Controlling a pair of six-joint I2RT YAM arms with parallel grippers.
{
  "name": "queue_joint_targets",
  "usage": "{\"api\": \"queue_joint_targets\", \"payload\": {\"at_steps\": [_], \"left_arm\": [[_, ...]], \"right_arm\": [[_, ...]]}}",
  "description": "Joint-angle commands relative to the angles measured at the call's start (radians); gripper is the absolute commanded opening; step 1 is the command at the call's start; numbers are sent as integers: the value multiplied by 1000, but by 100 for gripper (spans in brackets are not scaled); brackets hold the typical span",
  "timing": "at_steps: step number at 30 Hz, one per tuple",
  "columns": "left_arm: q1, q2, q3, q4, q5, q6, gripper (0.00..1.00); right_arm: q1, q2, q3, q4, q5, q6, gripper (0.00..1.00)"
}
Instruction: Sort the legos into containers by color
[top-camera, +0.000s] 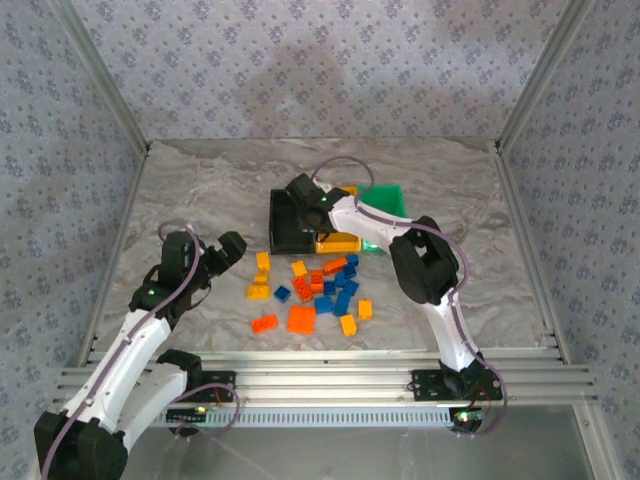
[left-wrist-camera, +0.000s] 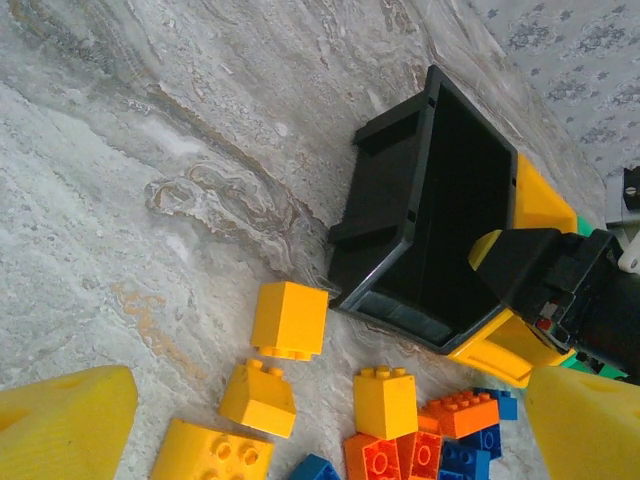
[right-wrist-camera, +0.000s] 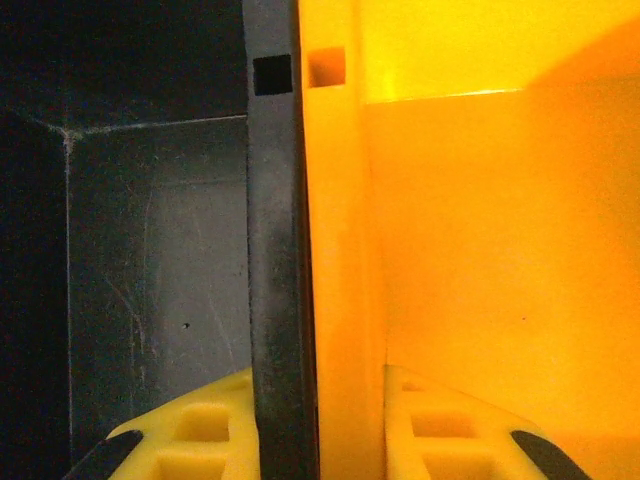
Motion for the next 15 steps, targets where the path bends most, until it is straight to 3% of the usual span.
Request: {"api": "queue_joint_targets", "payload": {"at_steps": [1,4,6,11,15], "left_arm": [[-7,-19,-2,-27,-15,-4,100],[-7,-25,3,-36,-16,2,99],[-7,-29,6,-39,-17,4,99],[-7,-43,34,-53,-18,12,99],[-8,-39,66,-67,-5,34,100]], "right_arm": [[16,31,-4,-79,-55,81,16],[19,14,-5,-46,-69,72,35],[19,-6,-6,-28,-73,67,43],[24,-110,-25,21,-38,24,54],[28,-257,-157,50,-38,-8,59]]}}
